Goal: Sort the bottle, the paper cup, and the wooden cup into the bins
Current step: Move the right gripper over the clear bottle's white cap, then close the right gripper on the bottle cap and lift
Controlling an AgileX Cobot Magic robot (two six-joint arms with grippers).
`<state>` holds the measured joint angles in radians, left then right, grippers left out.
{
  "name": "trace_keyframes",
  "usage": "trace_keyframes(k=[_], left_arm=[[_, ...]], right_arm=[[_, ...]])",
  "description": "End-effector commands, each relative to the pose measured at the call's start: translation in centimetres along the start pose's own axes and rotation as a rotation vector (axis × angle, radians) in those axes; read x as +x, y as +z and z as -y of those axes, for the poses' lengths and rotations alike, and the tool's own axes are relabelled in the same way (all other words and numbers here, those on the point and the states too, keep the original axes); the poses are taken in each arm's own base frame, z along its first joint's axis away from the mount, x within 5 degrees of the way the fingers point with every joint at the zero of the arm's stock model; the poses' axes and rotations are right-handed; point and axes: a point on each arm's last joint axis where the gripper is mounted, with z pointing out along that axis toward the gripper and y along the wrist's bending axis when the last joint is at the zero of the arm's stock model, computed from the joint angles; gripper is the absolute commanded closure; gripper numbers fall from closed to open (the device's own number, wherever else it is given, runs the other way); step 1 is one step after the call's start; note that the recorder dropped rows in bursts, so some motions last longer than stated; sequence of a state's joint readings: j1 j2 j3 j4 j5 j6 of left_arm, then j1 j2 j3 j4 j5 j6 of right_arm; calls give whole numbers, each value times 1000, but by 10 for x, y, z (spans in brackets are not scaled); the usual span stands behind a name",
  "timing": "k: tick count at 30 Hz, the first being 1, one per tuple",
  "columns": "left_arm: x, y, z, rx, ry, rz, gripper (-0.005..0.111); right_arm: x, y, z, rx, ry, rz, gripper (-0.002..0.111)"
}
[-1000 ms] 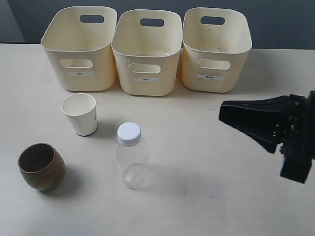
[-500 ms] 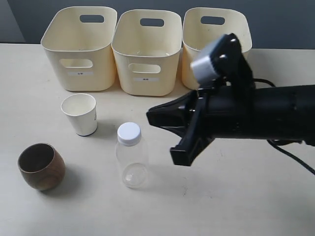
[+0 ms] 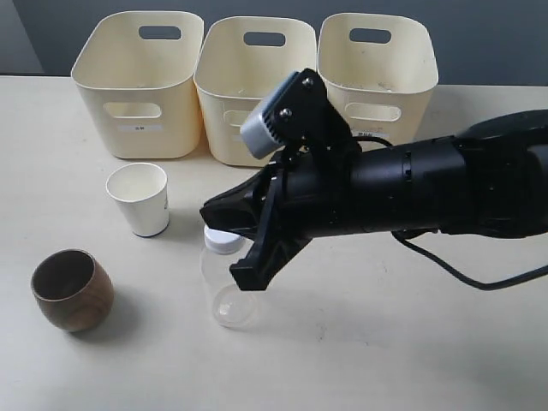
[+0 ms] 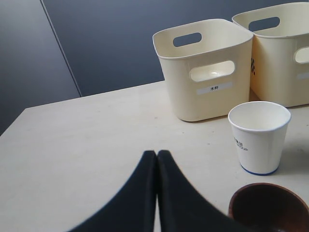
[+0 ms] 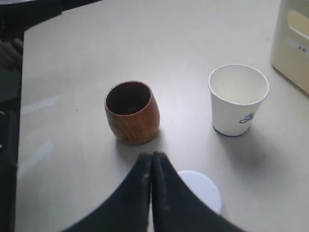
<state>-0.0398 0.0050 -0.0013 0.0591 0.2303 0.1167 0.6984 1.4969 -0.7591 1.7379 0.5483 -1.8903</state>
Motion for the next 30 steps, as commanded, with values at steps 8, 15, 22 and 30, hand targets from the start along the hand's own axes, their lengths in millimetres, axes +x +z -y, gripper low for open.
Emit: trace_keyframes(k=[8,15,22,30], left_arm=[[0,0,0,1,4,8,107],[0,0,0,1,4,8,107],[0,0,0,1,4,8,107],[0,0,0,1,4,10,107]], right_arm=[[5,10,6,1,-6,-27,26],[7,10,9,38,-4,-41,46],[7,10,10,54,-4,-47,48],[21,23,16,49,25,-100,48]])
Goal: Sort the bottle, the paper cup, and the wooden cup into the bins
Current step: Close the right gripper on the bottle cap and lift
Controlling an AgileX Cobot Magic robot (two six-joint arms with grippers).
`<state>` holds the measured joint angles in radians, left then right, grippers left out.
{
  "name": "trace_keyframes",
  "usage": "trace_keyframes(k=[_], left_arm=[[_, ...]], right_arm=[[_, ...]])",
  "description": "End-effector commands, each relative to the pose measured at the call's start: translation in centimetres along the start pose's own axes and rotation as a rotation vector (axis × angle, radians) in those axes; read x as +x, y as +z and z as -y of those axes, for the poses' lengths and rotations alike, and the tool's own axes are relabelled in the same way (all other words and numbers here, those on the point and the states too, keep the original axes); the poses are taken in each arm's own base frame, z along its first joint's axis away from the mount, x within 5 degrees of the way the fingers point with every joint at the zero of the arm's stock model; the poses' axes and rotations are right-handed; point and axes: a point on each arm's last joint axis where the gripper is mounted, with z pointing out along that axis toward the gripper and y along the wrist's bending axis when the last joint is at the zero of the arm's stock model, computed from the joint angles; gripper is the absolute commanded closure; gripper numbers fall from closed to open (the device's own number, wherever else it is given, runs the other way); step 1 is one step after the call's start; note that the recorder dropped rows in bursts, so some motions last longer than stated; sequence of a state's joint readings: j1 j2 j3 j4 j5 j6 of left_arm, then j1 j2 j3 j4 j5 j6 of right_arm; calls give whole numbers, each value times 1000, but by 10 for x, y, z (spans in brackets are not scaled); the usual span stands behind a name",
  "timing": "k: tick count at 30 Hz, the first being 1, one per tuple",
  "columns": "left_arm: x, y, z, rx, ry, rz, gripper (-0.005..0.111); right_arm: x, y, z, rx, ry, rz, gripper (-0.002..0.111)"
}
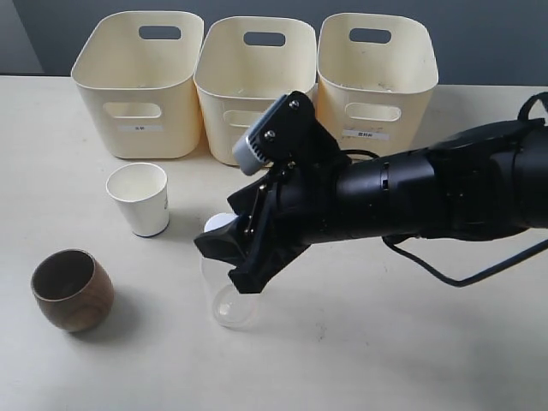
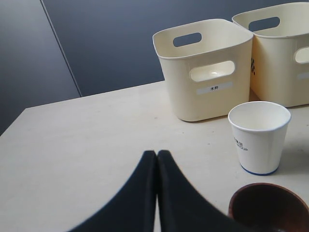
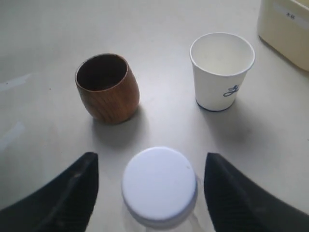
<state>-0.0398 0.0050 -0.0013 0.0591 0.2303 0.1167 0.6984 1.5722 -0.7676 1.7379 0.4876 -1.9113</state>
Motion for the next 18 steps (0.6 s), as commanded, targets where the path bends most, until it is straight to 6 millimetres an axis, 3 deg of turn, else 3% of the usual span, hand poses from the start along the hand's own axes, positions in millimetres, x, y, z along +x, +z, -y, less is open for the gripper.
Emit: trace_keyframes(k=[1,9,11,18], left_arm=[[0,0,0,1,4,10,107],[0,0,0,1,4,10,107],[0,0,0,1,4,10,107],[0,0,0,1,4,10,107]], right_arm=[[9,11,4,-2,20,-39,48],[7,28,13,-8,31,-49,48],[10,31,14,-16,39,-58,52],[11,32,13,-23,59,-62,100]])
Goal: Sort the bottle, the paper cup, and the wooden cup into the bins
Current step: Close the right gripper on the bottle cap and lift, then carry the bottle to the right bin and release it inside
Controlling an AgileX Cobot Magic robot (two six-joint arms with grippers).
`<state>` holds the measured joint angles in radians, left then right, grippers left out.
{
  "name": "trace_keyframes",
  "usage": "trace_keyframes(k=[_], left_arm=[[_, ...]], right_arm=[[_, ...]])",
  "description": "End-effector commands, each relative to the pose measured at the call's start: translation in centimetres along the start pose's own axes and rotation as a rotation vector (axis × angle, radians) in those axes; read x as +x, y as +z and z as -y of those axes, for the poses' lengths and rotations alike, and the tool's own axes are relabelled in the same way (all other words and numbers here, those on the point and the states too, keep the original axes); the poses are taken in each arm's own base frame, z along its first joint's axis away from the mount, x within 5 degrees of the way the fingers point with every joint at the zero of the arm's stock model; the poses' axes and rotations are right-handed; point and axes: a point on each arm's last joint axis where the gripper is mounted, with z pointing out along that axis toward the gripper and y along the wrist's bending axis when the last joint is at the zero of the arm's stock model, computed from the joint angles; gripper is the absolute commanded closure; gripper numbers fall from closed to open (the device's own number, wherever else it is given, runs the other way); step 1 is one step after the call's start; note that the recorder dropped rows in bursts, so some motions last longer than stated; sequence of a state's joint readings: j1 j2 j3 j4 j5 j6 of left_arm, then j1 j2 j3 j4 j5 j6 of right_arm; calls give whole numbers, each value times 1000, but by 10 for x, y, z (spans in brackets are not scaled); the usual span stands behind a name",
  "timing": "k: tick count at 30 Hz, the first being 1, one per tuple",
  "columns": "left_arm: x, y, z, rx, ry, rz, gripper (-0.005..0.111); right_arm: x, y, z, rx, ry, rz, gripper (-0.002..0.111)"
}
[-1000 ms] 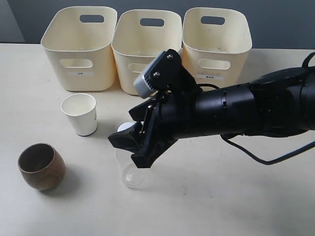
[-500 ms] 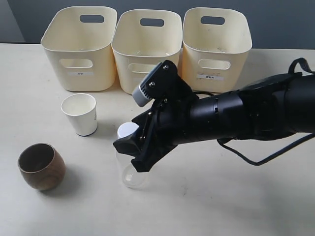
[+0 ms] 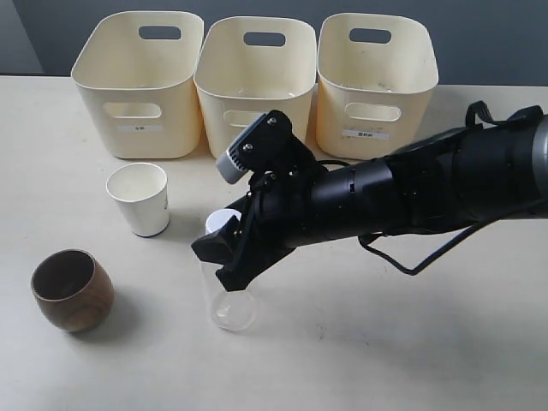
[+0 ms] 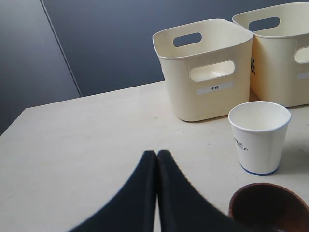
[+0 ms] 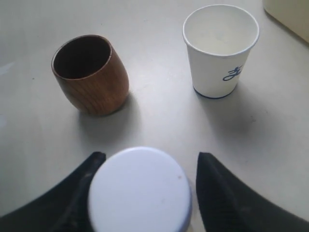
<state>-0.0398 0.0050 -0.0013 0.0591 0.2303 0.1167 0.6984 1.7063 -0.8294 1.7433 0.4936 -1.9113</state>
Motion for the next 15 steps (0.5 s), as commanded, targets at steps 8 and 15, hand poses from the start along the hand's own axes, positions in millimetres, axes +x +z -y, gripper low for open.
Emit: trace_keyframes(k=[8,15], left_arm=[[0,0,0,1,4,10,107],[0,0,0,1,4,10,107]], right_arm=[[-11,-12,-2,42,11,36,108],[-30,-41,2,213,29,92,108]])
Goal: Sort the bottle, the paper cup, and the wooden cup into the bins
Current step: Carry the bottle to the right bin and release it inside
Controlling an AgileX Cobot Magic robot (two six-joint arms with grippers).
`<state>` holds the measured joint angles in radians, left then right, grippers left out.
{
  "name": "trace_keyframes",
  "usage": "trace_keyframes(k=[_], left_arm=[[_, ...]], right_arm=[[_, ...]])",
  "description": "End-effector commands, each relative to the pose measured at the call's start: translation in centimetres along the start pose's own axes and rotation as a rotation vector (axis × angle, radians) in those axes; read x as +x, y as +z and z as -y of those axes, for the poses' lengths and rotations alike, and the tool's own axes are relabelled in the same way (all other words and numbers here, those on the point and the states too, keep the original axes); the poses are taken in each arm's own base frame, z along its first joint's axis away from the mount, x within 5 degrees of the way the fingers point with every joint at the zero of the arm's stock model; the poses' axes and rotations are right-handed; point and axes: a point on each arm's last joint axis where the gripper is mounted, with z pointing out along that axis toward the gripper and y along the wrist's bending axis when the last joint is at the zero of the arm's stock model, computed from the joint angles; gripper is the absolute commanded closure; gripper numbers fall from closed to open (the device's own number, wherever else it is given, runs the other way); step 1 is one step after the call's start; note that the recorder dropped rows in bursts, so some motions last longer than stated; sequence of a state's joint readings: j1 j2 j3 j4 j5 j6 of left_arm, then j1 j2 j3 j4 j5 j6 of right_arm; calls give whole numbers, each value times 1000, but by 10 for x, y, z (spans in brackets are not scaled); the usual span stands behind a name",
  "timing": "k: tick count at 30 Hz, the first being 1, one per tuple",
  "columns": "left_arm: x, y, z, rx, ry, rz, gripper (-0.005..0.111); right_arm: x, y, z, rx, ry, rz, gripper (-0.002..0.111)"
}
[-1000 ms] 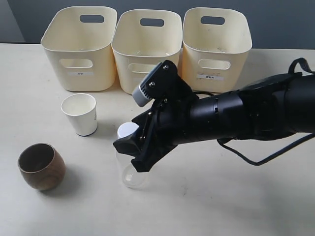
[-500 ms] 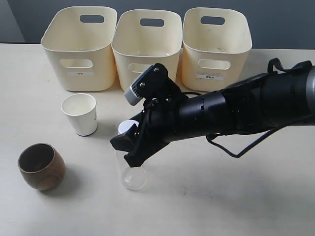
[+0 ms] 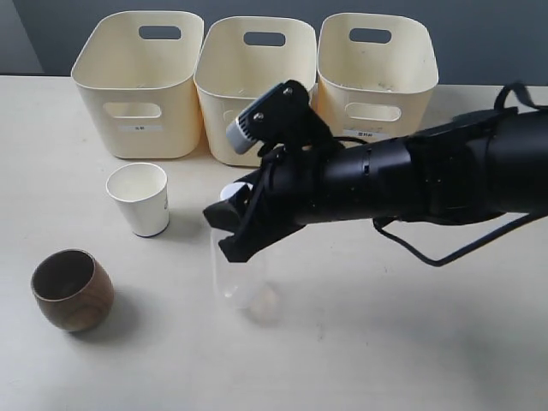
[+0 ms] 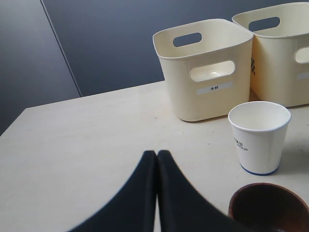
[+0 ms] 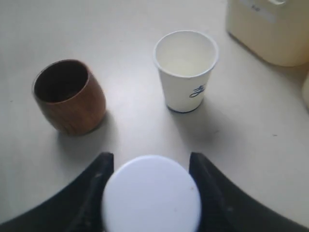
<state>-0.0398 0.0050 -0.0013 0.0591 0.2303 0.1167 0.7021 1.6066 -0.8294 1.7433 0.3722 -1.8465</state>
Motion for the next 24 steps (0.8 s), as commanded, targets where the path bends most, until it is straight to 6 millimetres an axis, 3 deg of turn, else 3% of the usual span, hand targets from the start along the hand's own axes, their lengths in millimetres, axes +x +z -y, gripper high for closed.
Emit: trace_keyframes(k=[1,10,17,24], left_arm=[[0,0,0,1,4,10,107],[0,0,0,1,4,10,107],[0,0,0,1,4,10,107],[0,0,0,1,4,10,107]], right_arm=[[-15,-21,4,113,3,51,108],[-33,-54,10,295,15,121,108],[-34,-81,32,618,106,123,108],[-38,-95,44,802,147,206,108]])
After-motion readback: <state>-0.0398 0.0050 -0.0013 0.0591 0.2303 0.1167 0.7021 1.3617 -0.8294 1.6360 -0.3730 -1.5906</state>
